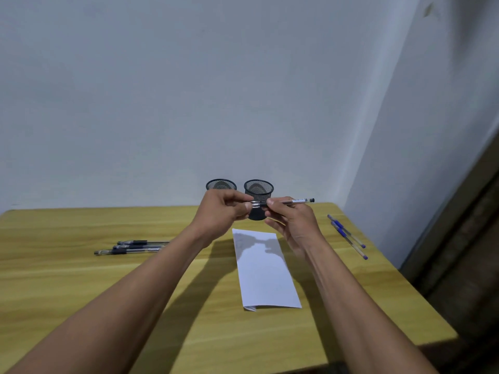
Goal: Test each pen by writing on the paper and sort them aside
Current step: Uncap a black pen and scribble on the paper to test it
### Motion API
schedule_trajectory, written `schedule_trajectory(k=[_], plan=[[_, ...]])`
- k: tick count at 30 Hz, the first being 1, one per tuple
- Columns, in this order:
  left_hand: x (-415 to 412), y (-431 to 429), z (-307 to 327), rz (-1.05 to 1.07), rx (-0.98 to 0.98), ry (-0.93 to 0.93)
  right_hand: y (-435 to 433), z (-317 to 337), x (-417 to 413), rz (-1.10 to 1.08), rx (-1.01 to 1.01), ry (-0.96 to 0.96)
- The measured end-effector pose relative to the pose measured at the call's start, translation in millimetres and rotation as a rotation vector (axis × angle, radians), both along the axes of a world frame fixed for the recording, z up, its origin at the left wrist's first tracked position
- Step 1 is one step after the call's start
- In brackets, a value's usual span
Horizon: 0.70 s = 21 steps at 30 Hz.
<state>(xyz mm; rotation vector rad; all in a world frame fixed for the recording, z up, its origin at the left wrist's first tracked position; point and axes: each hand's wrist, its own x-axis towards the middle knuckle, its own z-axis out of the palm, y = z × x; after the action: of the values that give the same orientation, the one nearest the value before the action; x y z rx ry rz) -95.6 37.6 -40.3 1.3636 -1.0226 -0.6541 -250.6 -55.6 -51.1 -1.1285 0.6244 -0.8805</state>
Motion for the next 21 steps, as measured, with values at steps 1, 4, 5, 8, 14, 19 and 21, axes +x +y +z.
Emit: schedule_trajectory(k=[1, 4, 5, 8, 14, 19, 21], plan=[[-3, -1, -1, -0.002, 0.0, 0.01, 1, 0, -1, -0.002, 0.0, 0.001], [-9, -3, -4, 0.006, -0.001, 0.012, 1, -1, -6, -0.009, 0.0, 0.002], [-11, -4, -5, 0.01, -0.002, 0.012, 1, -1, -7, -0.014, 0.003, -0.003], [-16, -8, -5, 0.013, -0.003, 0.016, -2, -2, -12, -0.029, 0.012, -0.01], [-27, -13, -10, -0.004, -0.023, 0.068, -5, -8, -20, -0.055, 0.036, -0.042], [-38, -19, -12, -0.018, -0.029, 0.113, -7, -14, -28, -0.082, 0.032, -0.073], [-42, -22, -11, -0.022, -0.018, 0.083, -9, -16, -32, -0.087, 0.04, -0.076]])
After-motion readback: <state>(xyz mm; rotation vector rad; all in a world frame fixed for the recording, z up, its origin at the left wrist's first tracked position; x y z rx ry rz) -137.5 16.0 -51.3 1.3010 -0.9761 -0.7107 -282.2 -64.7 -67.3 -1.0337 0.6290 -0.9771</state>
